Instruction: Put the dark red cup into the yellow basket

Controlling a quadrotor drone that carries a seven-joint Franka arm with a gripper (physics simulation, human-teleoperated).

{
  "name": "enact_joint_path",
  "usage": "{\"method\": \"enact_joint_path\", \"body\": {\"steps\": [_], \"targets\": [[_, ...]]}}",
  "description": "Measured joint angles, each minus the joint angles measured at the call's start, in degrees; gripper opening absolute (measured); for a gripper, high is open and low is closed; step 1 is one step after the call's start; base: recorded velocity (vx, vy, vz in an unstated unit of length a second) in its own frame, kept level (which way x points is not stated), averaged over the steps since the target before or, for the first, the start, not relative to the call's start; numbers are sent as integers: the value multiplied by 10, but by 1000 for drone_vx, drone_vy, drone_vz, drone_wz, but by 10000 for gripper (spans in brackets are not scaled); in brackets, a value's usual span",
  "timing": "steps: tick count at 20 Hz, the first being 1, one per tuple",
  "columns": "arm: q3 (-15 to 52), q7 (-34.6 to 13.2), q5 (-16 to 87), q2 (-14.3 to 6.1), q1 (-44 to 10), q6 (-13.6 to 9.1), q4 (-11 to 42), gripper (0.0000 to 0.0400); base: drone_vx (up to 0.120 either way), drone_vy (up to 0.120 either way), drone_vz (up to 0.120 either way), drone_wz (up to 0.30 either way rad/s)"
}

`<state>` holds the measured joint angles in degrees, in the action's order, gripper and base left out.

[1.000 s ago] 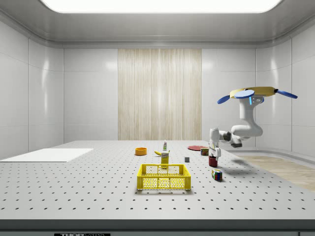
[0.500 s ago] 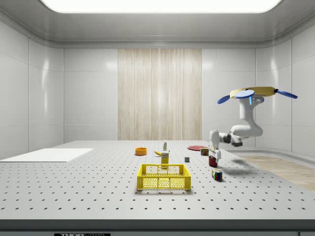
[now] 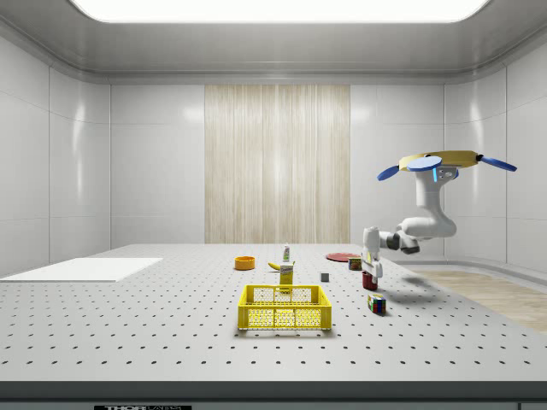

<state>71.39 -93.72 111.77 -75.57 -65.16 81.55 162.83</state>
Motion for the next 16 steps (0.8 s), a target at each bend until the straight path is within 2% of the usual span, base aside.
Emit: {"method": "enact_joint_path", "body": {"steps": [3,6,14,16], "targets": [[1,-1,-2,-4,-2,4,-1,137,0,0,0,0],[2,-3,-4,-9,-4,9,-2,118,0,0,0,0],[22,-9,-26,-18,-9,11,1,102,0,0,0,0],[37,-11,-41,-19,-11,7,3,101,0,0,120,0]]}}
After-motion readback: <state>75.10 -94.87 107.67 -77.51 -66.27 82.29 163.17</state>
